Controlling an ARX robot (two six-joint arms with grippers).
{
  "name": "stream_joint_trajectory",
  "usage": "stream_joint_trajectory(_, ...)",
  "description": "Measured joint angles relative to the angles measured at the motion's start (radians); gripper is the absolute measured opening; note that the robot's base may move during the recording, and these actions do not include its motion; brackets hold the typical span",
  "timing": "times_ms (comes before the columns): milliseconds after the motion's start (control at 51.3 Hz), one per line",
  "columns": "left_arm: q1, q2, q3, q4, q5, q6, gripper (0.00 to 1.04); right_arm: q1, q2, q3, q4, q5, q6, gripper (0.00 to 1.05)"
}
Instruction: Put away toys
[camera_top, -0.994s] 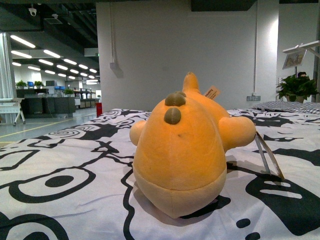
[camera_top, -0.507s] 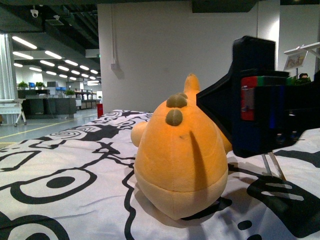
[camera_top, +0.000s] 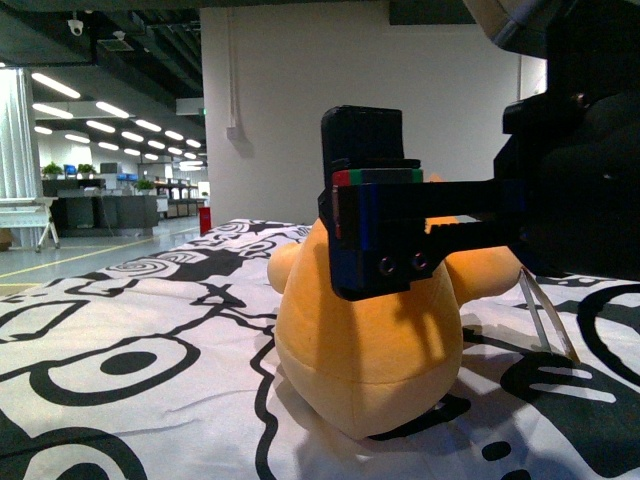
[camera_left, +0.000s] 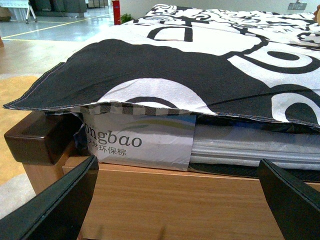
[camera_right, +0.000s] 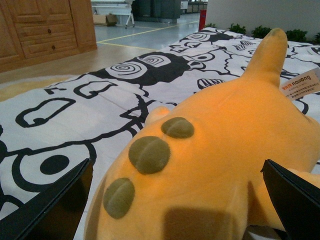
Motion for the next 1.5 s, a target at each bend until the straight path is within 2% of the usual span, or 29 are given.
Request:
stream_joint_trajectory(214, 0.000, 0.000, 0.000, 0.000, 0.000, 0.000, 0.99, 0.028, 0.051, 0.039, 0.001, 0.042, -0.004, 1.04)
stream_joint_trajectory(448, 0.000, 0.000, 0.000, 0.000, 0.000, 0.000, 0.99, 0.018, 0.124, 0.076, 0.022, 0.103, -0.019, 1.04)
stream_joint_trajectory(935, 0.000, 0.000, 0.000, 0.000, 0.000, 0.000, 0.99, 0.047, 0.223, 0.070, 0.061, 0.121, -0.048, 1.04)
stream_joint_trajectory(1501, 0.000, 0.000, 0.000, 0.000, 0.000, 0.000, 0.99, -0.035, 0.210, 0.067, 0.018, 0.080, 0.001, 0.26)
